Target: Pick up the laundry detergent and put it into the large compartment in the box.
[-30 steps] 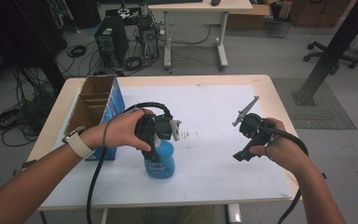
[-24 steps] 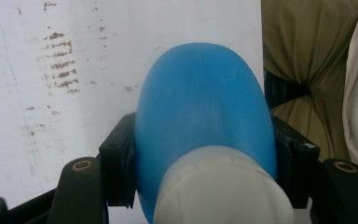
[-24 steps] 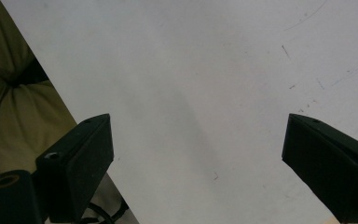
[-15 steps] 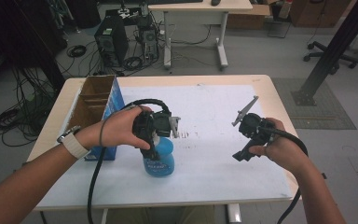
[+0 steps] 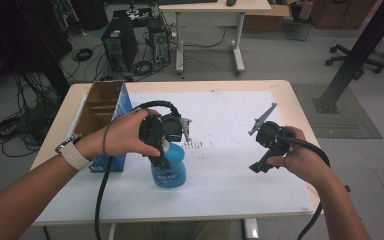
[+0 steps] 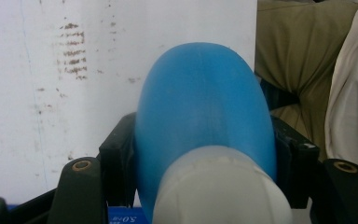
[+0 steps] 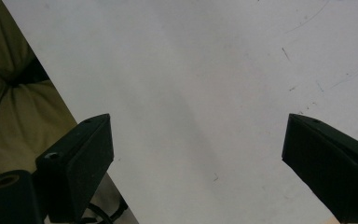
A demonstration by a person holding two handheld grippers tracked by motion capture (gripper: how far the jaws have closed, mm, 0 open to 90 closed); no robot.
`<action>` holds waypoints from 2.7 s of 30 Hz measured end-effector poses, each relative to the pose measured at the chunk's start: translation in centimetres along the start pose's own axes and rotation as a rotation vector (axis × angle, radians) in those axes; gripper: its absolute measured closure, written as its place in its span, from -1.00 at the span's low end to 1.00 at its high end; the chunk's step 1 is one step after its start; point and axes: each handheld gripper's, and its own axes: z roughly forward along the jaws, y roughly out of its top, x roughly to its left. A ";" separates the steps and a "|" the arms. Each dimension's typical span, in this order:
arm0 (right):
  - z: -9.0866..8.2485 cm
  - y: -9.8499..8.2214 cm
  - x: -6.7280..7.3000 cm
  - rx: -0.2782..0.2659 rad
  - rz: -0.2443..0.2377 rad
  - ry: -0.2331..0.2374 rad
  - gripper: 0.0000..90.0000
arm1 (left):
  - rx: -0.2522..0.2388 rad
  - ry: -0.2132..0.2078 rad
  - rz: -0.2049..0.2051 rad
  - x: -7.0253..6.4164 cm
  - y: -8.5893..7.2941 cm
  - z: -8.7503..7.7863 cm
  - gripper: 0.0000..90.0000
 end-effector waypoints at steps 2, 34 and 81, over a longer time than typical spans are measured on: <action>0.0 0.1 0.0 0.001 -0.002 0.000 -0.80 | -0.003 0.007 -0.014 0.0 -0.1 -0.2 -0.17; 0.0 0.1 0.1 0.003 -0.006 -0.006 -0.80 | -0.062 0.031 -0.257 0.9 -0.6 -4.4 -0.17; -0.1 0.4 -0.2 -0.003 -0.016 -0.004 -0.80 | -0.077 0.124 -0.566 2.5 -1.0 -10.7 -0.17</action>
